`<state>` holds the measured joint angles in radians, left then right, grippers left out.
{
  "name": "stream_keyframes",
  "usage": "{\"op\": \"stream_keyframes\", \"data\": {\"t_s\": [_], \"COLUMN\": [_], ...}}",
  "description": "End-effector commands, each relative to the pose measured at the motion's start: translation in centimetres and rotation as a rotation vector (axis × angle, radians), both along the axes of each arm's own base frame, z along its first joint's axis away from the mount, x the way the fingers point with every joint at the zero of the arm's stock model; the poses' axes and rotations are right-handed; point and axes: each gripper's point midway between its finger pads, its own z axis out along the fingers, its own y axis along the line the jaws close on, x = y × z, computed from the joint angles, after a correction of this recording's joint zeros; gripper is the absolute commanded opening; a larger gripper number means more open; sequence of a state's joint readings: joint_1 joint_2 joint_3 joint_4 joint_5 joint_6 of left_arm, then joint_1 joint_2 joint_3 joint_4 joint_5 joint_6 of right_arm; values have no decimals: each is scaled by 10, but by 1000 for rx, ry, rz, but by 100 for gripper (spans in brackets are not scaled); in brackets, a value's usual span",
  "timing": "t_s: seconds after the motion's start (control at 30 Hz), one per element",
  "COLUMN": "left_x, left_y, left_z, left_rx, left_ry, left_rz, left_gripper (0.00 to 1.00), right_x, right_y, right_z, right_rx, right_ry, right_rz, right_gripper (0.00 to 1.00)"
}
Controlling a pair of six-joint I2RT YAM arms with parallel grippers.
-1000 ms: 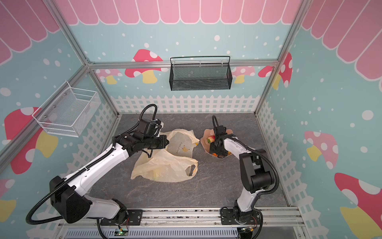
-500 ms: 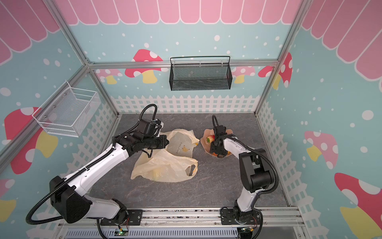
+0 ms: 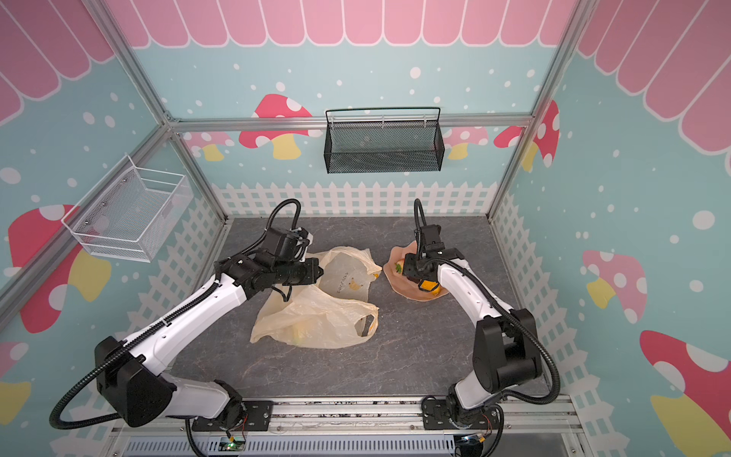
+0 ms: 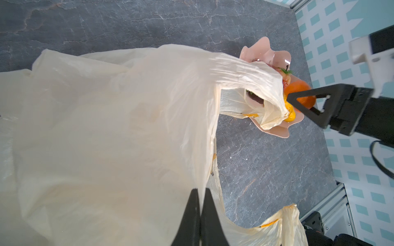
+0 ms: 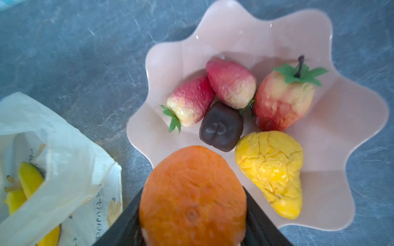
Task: Place the fruits into the plastic bag
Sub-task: Pick up the fruit from the plate, then place the fruit in the plastic bag.
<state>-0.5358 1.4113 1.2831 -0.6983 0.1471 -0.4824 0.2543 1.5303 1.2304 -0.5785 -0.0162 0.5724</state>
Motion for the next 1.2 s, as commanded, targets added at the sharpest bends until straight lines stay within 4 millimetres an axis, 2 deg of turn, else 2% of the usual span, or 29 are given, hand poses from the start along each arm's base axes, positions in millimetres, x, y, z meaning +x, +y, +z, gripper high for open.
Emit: {"op": "stream_keyframes", "data": {"t_s": [0.0, 0.17, 0.27, 0.33, 0.6, 0.7, 0.93, 1.03, 1.17], "left_x": [4, 4, 4, 4, 5, 5, 6, 7, 7], "left_y": [0, 0, 0, -1, -3, -3, -3, -3, -4], "left_z": [4, 4, 5, 5, 6, 7, 7, 9, 9], "left_rx": [-8, -9, -11, -12, -16, -19, -18, -20, -20], "left_ry": [-16, -15, -17, -16, -15, -17, -18, -23, -20], "left_rz": [-4, -6, -5, -9, -11, -13, -12, -12, -13], "left_gripper": [0, 0, 0, 0, 0, 0, 0, 0, 0], "right_x": [6, 6, -1, -4, -12, -18, -51, -58, -55], "right_y": [1, 5, 1, 0, 5, 22, 92, 105, 105], "right_z": [56, 124, 150, 158, 164, 170, 196, 200, 191], "right_rx": [28, 47, 34, 28, 51, 123, 491, 547, 526], "right_ry": [-140, -366, -459, -492, -526, -561, -648, -645, -617], "right_rz": [21, 82, 95, 103, 143, 227, 575, 636, 626], "right_gripper": [36, 35, 35, 35, 35, 36, 37, 37, 37]}}
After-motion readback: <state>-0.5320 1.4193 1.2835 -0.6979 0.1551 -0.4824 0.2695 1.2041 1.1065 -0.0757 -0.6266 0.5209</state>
